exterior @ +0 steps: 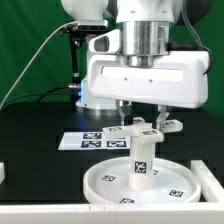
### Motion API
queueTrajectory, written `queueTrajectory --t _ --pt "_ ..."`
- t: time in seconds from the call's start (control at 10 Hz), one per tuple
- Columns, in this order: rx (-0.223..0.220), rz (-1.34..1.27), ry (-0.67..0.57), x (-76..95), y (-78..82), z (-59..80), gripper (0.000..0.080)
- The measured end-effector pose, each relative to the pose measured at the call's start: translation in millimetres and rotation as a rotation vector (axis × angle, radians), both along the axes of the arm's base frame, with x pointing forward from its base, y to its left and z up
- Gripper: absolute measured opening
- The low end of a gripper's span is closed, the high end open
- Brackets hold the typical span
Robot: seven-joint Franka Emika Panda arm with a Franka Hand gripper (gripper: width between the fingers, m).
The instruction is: Assemble round table
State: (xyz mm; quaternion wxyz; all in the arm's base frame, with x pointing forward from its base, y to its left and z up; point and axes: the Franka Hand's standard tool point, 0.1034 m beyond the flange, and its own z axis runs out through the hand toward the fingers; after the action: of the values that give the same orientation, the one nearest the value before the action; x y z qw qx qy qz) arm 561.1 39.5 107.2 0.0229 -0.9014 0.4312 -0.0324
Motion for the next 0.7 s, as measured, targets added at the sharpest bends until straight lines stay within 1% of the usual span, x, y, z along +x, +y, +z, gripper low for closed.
queueTrajectory --t 0.1,0.2,0.3,0.4,0.5,0.6,0.7 --pt "0.027 -0.115 0.003 -1.0 -1.3 0.2 0.0433" --pt "0.027 -0.109 0.003 -1.0 -1.3 0.3 0.0433" --pt "0.028 -0.105 0.003 -1.1 -1.3 -0.1 0.0458" --pt "0.028 -0.098 0.003 -1.2 -0.6 -0.4 0.0581" --pt "0.026 -0.031 0.022 -1.5 2.4 1.9 0.0630" --pt "0.027 0.041 0.029 1.4 5.4 7.4 0.0630" --pt "0.022 0.178 0.014 4.1 5.4 13.2 0.0646"
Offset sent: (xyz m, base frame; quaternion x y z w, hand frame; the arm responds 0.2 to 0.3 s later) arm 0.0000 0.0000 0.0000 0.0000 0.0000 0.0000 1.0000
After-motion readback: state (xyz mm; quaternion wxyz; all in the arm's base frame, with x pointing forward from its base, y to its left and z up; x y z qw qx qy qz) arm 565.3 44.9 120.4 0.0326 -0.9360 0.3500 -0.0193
